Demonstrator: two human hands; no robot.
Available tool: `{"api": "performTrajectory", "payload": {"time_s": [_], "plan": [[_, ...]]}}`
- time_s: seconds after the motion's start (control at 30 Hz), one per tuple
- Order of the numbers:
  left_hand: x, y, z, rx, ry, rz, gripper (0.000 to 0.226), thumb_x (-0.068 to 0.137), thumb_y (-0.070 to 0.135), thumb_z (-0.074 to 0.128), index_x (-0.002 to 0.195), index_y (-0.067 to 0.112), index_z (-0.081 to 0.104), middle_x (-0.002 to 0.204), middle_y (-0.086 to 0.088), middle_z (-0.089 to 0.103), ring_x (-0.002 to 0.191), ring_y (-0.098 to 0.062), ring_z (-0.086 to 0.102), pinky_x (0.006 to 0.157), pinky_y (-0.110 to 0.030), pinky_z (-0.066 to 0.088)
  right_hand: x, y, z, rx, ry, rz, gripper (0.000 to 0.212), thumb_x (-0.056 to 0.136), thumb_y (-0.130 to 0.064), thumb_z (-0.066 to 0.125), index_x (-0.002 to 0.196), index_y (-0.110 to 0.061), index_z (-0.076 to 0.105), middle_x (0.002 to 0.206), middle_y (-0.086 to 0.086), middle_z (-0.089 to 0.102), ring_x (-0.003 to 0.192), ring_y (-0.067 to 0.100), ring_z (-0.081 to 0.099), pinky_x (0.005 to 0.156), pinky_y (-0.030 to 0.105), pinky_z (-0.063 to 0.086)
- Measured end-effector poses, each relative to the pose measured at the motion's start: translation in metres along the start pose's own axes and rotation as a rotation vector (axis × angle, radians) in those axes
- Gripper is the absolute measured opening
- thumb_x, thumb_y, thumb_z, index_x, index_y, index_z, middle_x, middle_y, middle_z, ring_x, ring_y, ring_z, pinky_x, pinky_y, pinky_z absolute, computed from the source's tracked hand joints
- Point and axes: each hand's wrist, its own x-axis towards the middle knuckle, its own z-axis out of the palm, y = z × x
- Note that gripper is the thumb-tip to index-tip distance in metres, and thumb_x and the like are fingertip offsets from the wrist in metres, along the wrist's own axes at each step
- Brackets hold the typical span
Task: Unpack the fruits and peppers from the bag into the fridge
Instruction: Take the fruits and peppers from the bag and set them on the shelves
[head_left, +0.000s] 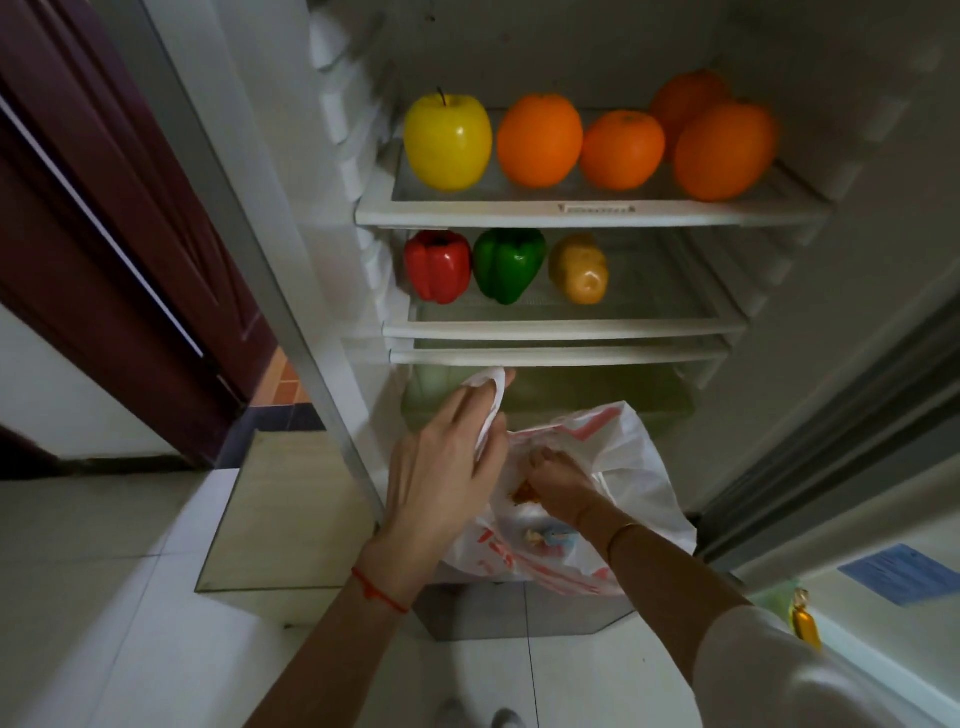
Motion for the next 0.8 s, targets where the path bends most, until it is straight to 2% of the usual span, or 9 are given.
{"api": "performTrajectory", "payload": {"time_s": [0.1, 0.13, 0.2, 0.33, 0.43, 0.5, 0.6, 0.73, 0.8], "plan": [[0.001, 0.002, 0.0, -0.004, 0.004, 0.026, 0.046, 0.097, 0.031, 0.039, 0.142, 0.026, 0.047, 0.117, 0.008, 0.062, 0.073, -0.011, 0.061, 0.052, -0.02, 0.041, -0.003, -0.002, -0.008, 0.048, 0.017, 0.015, 0.048, 0.097, -0.019, 0.05, 0.142, -0.006, 0.042, 0.14, 0.019, 0.045, 0.129, 0.037, 0.044, 0.108, 0.044, 0.034], [0.001, 0.003, 0.0, -0.007, 0.005, 0.03, 0.046, 0.097, 0.03, 0.039, 0.142, 0.027, 0.047, 0.119, 0.008, 0.062, 0.074, -0.01, 0.061, 0.052, -0.021, 0.043, -0.004, -0.003, -0.012, -0.025, 0.002, 0.002, 0.052, 0.094, -0.02, 0.055, 0.142, -0.008, 0.041, 0.141, 0.017, 0.045, 0.13, 0.035, 0.044, 0.109, 0.043, 0.034], [0.0, 0.004, 0.001, -0.022, 0.008, 0.036, 0.045, 0.098, 0.028, 0.041, 0.142, 0.027, 0.046, 0.122, 0.008, 0.061, 0.076, -0.011, 0.061, 0.054, -0.023, 0.047, -0.008, -0.007, -0.02, 0.04, 0.027, 0.005, 0.06, 0.087, -0.023, 0.065, 0.14, -0.012, 0.04, 0.139, 0.011, 0.047, 0.129, 0.03, 0.046, 0.107, 0.037, 0.036], [-0.002, 0.006, 0.002, -0.066, 0.005, 0.05, 0.045, 0.097, 0.025, 0.044, 0.142, 0.027, 0.047, 0.122, 0.007, 0.06, 0.075, -0.007, 0.058, 0.054, -0.016, 0.042, -0.024, -0.011, -0.032, 0.56, 0.24, 0.132, 0.041, 0.076, -0.029, 0.075, 0.112, -0.022, 0.058, 0.108, -0.001, 0.063, 0.104, 0.02, 0.061, 0.09, 0.03, 0.051], [-0.002, 0.009, 0.005, -0.083, 0.003, 0.079, 0.046, 0.097, 0.03, 0.039, 0.143, 0.028, 0.045, 0.122, 0.007, 0.058, 0.074, 0.0, 0.049, 0.054, -0.007, 0.035, -0.044, -0.013, -0.042, 0.821, 0.37, 0.141, 0.04, 0.07, -0.029, 0.08, 0.104, -0.02, 0.061, 0.096, -0.002, 0.066, 0.092, 0.017, 0.063, 0.085, 0.031, 0.055], [-0.004, 0.012, 0.006, -0.096, -0.014, 0.106, 0.048, 0.097, 0.037, 0.033, 0.143, 0.028, 0.045, 0.122, 0.008, 0.057, 0.074, -0.002, 0.052, 0.053, -0.012, 0.041, -0.061, -0.016, -0.054, 0.919, 0.35, 0.142, 0.038, 0.073, -0.031, 0.079, 0.105, -0.018, 0.062, 0.092, -0.002, 0.067, 0.088, 0.017, 0.065, 0.081, 0.029, 0.054], [-0.007, 0.021, 0.008, -0.105, -0.026, 0.139, 0.052, 0.096, 0.042, 0.025, 0.141, 0.026, 0.047, 0.121, 0.008, 0.056, 0.07, -0.003, 0.053, 0.05, -0.017, 0.044, -0.094, -0.019, -0.074, 1.124, 0.256, 0.187, 0.026, 0.084, -0.025, 0.073, 0.106, -0.014, 0.062, 0.093, -0.001, 0.066, 0.092, 0.018, 0.065, 0.085, 0.029, 0.055], [-0.012, 0.033, 0.013, -0.123, -0.04, 0.168, 0.041, 0.098, 0.033, 0.035, 0.131, 0.016, 0.054, 0.118, 0.003, 0.057, 0.074, -0.012, 0.058, 0.053, -0.025, 0.049, -0.148, -0.019, -0.1, 1.49, 0.249, 0.192, 0.012, 0.089, -0.018, 0.069, 0.098, -0.011, 0.065, 0.085, 0.004, 0.069, 0.077, 0.012, 0.069, 0.076, 0.026, 0.059], [-0.014, 0.039, 0.018, -0.13, -0.042, 0.175, 0.035, 0.097, 0.026, 0.041, 0.127, 0.013, 0.056, 0.118, 0.0, 0.058, 0.078, -0.012, 0.058, 0.056, -0.023, 0.047, -0.171, -0.013, -0.11, 1.573, 0.301, 0.204, 0.019, 0.09, -0.018, 0.067, 0.102, -0.003, 0.065, 0.086, 0.008, 0.069, 0.079, 0.017, 0.069, 0.081, 0.031, 0.06]]}}
